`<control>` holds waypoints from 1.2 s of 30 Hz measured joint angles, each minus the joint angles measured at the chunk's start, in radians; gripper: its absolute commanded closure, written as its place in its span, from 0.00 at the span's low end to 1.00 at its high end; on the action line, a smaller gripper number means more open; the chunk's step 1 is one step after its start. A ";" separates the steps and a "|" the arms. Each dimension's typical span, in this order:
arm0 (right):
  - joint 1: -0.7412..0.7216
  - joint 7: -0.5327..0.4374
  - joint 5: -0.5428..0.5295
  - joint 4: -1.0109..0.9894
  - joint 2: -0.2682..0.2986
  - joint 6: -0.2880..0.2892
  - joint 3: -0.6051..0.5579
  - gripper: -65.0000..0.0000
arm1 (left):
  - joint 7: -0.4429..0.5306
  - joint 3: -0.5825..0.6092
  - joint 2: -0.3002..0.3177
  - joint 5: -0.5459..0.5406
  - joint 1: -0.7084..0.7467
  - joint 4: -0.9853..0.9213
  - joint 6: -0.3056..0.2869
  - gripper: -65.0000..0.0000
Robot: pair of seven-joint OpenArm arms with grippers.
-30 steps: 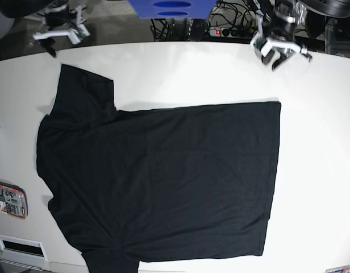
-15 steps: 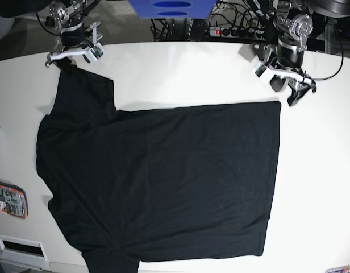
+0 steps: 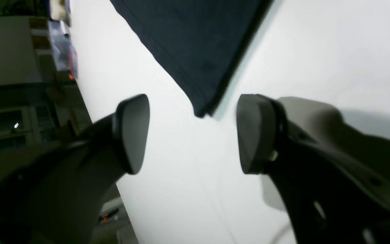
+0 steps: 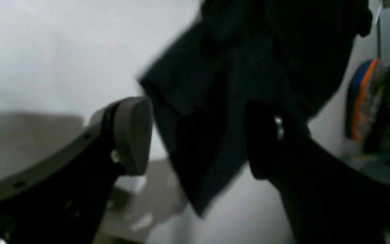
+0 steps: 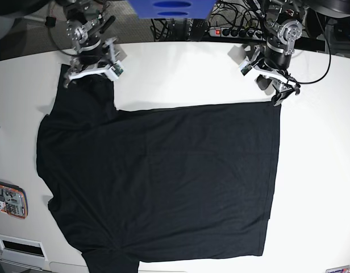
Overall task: Fold the T-shirt properly
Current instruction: 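Move both grippers down to the shirt's shoulder edge near the sleeve, then close both grippers on the shoulder edge of the black shirt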
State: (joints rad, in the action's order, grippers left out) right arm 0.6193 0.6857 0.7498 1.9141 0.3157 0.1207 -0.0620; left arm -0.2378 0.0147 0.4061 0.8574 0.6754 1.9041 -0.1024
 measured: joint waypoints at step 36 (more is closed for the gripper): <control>-0.164 0.065 -0.260 -0.155 0.109 0.055 -0.054 1.00 | 0.005 -0.002 0.002 0.000 -0.016 -0.022 0.001 0.40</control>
State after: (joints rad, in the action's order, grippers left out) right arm 0.4549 0.7506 0.4896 1.7592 0.4244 0.1753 -0.1162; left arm -0.2329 0.0128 0.4076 0.8577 0.6594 1.8820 -0.1013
